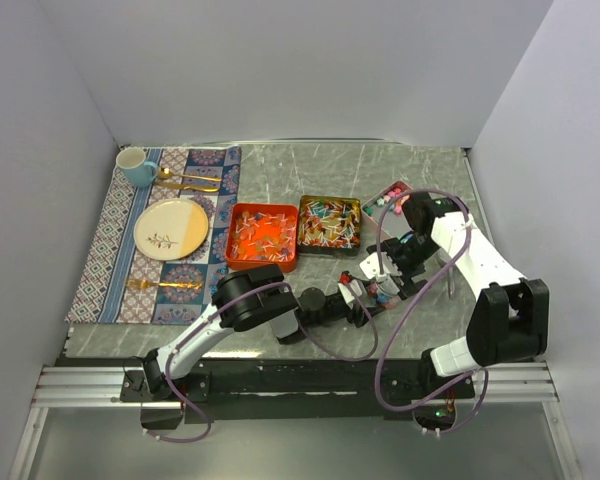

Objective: Pack the candies
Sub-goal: Screw the bottle lid onto the packing bottle.

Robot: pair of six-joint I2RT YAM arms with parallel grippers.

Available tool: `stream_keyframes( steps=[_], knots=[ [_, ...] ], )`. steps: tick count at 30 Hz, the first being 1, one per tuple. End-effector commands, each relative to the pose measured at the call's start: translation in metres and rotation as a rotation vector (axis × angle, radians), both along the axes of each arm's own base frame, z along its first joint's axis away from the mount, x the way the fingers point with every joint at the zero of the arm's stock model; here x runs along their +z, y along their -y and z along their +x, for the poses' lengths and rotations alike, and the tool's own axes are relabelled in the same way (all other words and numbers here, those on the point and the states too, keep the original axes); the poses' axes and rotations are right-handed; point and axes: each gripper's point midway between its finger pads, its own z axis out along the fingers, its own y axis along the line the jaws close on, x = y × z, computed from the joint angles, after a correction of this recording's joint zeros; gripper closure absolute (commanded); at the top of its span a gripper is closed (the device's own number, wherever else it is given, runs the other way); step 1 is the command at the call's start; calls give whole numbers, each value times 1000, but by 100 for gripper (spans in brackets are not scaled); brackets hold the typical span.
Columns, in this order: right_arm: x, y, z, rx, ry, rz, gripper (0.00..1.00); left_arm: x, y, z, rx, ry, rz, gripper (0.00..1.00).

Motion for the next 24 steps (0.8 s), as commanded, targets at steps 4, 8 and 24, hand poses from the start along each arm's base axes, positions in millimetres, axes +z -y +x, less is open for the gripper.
stream_keyframes(
  steps=[4,8,24],
  knots=[
    [-8,7,-9,4,-109,-69,0,-166,-83,-14,91,-252,417,99],
    [-9,9,-6,-79,-153,-98,16,-166,-84,-12,104,-257,418,99],
    [-15,10,-54,-500,-315,-129,0,-179,-87,-6,133,-318,477,31]
  ],
)
